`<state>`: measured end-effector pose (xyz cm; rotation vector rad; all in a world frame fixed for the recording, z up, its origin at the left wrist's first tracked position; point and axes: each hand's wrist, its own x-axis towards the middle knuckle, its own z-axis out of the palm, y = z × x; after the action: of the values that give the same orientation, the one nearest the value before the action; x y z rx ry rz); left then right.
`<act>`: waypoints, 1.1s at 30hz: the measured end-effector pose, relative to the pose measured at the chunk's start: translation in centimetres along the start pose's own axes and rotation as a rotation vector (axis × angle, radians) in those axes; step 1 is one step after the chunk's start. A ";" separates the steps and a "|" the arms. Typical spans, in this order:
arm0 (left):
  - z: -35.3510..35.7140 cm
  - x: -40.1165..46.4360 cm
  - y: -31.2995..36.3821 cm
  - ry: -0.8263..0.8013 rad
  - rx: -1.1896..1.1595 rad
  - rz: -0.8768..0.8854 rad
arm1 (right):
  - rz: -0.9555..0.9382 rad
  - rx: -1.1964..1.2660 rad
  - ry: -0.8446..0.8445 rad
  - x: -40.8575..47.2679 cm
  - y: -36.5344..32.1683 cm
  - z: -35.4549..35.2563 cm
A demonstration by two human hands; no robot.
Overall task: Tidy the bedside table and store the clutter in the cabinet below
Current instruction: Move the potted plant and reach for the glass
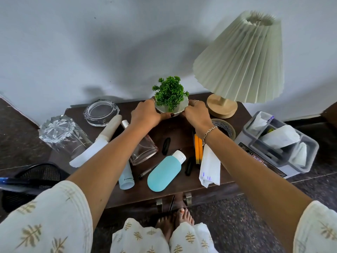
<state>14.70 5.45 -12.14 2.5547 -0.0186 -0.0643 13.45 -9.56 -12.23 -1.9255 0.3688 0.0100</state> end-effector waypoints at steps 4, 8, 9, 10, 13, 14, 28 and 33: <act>0.0 0.1 0.5 -0.001 0.044 -0.033 | 0.016 0.051 -0.021 0.6 0.2 0.1; -0.5 -0.2 1.2 -0.027 0.037 -0.050 | 0.042 0.092 -0.114 2.3 1.6 -0.1; -0.7 -0.4 1.3 -0.031 0.037 -0.057 | 0.053 0.105 -0.132 1.8 1.4 -0.4; -0.7 -0.8 1.5 -0.033 0.043 -0.065 | 0.058 0.123 -0.142 0.9 0.8 -0.8; -0.6 -2.2 1.6 -0.007 0.083 -0.057 | 0.042 0.145 -0.184 -1.5 -0.4 -1.5; -0.6 -2.8 1.5 0.014 0.100 -0.043 | 0.032 0.138 -0.195 -2.2 -0.6 -1.7; -10.6 -8.1 -2.2 0.116 0.370 0.015 | -0.125 -0.153 -0.269 -8.0 -4.7 -0.7; -14.7 -6.7 -5.8 0.054 0.287 -0.185 | -0.222 -0.180 -0.367 -7.6 -6.8 3.0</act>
<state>8.70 18.61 -2.80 2.8372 0.2459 -0.0683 8.47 -2.64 -5.80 -2.0812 -0.0950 0.2543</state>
